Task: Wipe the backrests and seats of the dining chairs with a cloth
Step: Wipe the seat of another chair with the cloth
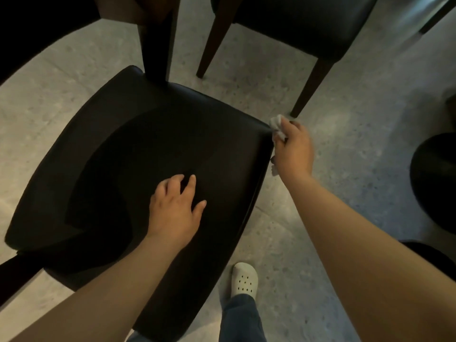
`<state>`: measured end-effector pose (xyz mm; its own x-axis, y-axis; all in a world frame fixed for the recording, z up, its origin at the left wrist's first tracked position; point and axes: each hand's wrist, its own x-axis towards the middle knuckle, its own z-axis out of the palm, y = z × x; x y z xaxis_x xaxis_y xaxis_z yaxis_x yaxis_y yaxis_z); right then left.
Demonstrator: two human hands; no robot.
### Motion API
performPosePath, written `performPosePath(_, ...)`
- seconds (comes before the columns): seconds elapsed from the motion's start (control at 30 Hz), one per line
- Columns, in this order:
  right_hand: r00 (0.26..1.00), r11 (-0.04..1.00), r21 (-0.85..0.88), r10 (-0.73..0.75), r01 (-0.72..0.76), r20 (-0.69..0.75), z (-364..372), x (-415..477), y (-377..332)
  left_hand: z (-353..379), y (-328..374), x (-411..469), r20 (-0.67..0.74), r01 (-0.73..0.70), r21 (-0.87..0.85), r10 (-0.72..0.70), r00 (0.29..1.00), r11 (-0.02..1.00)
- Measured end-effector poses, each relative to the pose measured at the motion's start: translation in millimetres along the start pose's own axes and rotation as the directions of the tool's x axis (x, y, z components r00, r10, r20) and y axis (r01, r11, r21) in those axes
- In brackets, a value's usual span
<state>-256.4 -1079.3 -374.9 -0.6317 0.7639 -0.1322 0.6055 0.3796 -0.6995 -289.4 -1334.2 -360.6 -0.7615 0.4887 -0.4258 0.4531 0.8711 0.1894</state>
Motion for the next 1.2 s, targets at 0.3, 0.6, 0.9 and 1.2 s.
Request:
performPosePath(0.3,0.998,0.998,0.060,-0.015,0.011,0.063,15.0,-57.4,18.4,11.0,-1.6,1.6,-0.020,0.009,0.099,-0.007,1.000,0.995)
performPosePath(0.6,0.989,0.994,-0.050,-0.086,0.093,0.116,-4.9,-79.5,22.0,5.2,2.1,0.1,0.002,0.015,0.105,-0.015,1.000,0.994)
performPosePath(0.9,0.979,0.999,0.013,-0.044,0.042,0.197,7.3,-115.2,37.6,4.8,-0.3,-0.3,0.000,-0.009,0.108,0.009,1.000,0.994)
performPosePath(1.2,0.991,0.996,-0.093,0.005,0.008,0.136,-4.1,-138.0,36.6,-0.5,-4.0,-13.0,0.022,-0.039,0.030,0.039,0.999,0.999)
